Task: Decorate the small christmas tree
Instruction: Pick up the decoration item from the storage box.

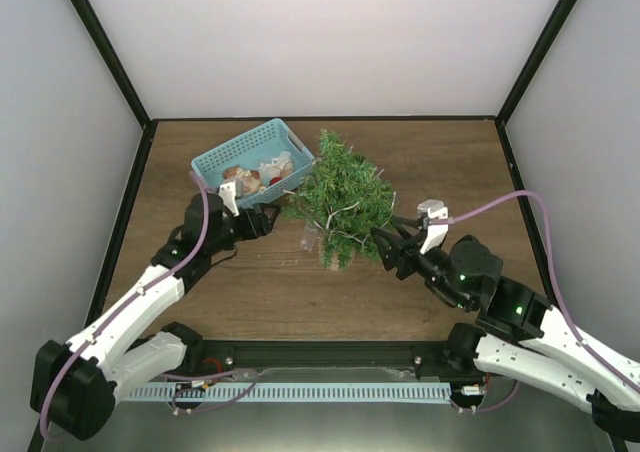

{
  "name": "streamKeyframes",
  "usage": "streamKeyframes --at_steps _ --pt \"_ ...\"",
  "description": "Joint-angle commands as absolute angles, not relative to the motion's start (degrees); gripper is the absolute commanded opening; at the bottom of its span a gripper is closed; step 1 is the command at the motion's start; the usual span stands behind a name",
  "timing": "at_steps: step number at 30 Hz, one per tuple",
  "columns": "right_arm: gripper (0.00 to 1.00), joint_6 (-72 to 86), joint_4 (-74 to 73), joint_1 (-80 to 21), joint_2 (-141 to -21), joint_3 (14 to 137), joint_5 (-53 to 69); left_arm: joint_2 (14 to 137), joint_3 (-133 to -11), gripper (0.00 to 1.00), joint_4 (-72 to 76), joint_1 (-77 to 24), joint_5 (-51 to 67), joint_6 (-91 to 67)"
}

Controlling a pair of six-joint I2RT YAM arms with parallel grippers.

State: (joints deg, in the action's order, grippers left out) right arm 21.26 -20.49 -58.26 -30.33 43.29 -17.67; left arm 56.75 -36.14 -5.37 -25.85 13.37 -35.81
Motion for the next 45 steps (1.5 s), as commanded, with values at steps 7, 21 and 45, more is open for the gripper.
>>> streamKeyframes --at_steps 7,21,45 --pt "0.6 45.8 -32.0 -58.4 -21.6 36.6 -18.4 50.9 -37.8 0.85 -16.6 -24.9 -6.9 -31.9" --pt "0.65 39.2 -31.7 -58.4 -17.9 38.3 -17.0 67.8 -48.2 0.64 -13.2 -9.4 -6.2 -26.0" --pt "0.72 32.0 -32.4 -58.4 -13.8 41.7 -16.0 112.3 -80.4 0.54 -19.3 -5.8 0.6 -5.4"
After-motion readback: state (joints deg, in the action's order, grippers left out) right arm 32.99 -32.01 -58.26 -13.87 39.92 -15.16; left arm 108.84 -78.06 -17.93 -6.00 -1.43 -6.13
